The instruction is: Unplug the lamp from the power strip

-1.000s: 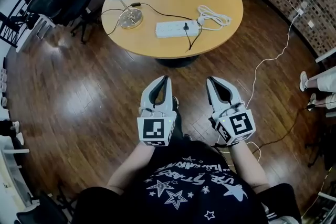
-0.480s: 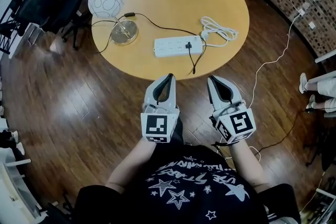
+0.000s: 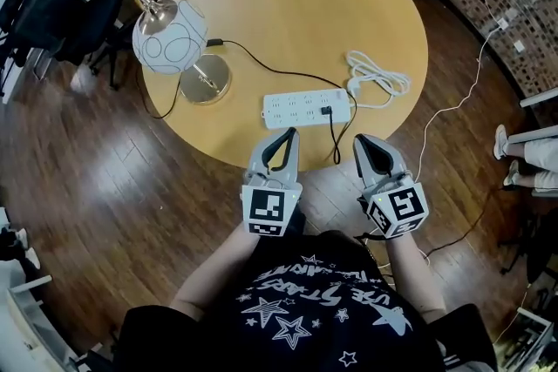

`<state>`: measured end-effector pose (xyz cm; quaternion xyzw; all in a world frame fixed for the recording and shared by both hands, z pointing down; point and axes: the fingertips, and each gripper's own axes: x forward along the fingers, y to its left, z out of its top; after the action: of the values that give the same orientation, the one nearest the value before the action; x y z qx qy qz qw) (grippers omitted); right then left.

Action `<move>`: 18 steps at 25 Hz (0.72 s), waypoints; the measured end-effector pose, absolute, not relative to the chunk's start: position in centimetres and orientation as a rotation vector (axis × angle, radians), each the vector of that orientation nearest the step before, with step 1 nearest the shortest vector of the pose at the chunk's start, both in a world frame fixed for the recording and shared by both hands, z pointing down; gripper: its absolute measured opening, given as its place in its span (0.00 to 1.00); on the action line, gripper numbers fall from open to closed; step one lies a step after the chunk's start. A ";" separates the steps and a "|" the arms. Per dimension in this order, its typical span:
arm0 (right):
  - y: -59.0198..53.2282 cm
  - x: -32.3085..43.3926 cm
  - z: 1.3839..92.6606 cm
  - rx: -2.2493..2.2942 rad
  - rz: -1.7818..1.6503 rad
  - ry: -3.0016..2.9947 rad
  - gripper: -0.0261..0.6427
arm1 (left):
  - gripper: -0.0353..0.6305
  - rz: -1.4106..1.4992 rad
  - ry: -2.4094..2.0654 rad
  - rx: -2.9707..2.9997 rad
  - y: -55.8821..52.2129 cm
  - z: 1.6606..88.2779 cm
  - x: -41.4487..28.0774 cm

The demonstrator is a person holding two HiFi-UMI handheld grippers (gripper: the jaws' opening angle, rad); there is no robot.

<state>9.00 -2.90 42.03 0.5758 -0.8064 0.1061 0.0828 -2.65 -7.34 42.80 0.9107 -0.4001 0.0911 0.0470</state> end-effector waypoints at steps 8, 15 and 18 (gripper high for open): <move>-6.3 9.9 44.8 1.696 0.345 -2.341 0.05 | 0.06 0.321 -1.190 2.744 -10.6 45.0 -2.4; -8.0 8.7 47.4 1.443 0.273 -2.374 0.05 | 0.06 0.443 -1.184 2.663 -11.6 48.0 -1.6; -8.4 8.1 48.7 1.316 0.260 -2.370 0.05 | 0.06 0.533 -1.173 2.621 -11.5 49.6 -1.0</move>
<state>8.11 -8.43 48.68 0.4727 -0.8513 0.0935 0.2077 -1.01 -11.55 49.62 0.8920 -0.3992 0.1814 0.1101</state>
